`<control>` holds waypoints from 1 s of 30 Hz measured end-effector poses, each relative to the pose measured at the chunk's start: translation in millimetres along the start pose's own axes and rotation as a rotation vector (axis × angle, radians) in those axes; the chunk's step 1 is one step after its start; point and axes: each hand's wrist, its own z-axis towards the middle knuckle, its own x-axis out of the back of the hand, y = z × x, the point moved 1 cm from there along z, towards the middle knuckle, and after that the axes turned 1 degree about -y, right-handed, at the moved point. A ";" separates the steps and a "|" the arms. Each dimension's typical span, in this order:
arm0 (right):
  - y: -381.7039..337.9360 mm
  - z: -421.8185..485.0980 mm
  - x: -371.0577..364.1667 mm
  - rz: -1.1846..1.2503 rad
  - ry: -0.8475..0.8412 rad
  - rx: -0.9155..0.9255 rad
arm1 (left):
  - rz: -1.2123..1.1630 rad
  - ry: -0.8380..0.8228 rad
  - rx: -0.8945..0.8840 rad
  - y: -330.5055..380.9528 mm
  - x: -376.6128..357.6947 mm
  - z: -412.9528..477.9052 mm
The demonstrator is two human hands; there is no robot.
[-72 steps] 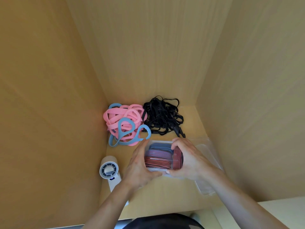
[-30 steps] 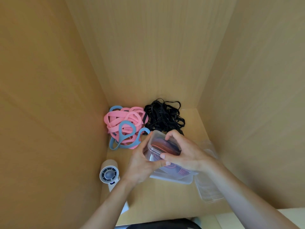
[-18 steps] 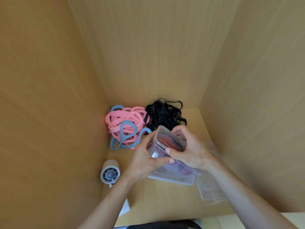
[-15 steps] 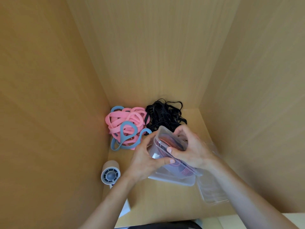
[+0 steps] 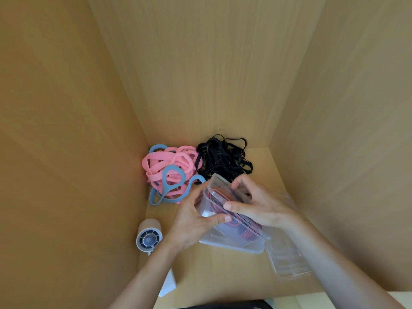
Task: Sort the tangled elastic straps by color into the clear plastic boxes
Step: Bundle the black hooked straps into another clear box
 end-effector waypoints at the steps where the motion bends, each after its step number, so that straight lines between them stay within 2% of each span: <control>1: -0.6 0.0 0.1 -0.006 -0.024 -0.002 | 0.004 -0.011 -0.006 -0.1 0.4 0.2; 8: -1.0 -1.0 -8.6 0.028 0.056 0.021 | -0.020 -0.027 -0.036 -1.0 -0.9 -0.9; 13: -2.9 -1.5 5.7 0.112 0.130 0.033 | 0.000 -0.047 0.044 -12.9 4.7 -4.5; 15: -4.4 -1.4 15.8 0.134 0.177 0.035 | 0.056 -0.085 0.085 -19.6 8.2 -8.6; 18: -6.8 -0.9 25.7 0.118 0.224 0.054 | 0.240 -0.140 0.036 -23.1 7.9 -14.2; 23: -10.2 -1.6 25.4 0.042 0.189 0.053 | 0.387 -0.219 0.018 -20.8 10.8 -16.2; 25: -13.2 -2.8 23.1 0.003 0.179 0.060 | 0.348 -0.179 0.030 -14.2 15.4 -16.9; 30: -21.6 -5.5 17.3 -0.057 0.178 0.076 | 0.077 0.074 -0.004 20.7 15.3 -8.2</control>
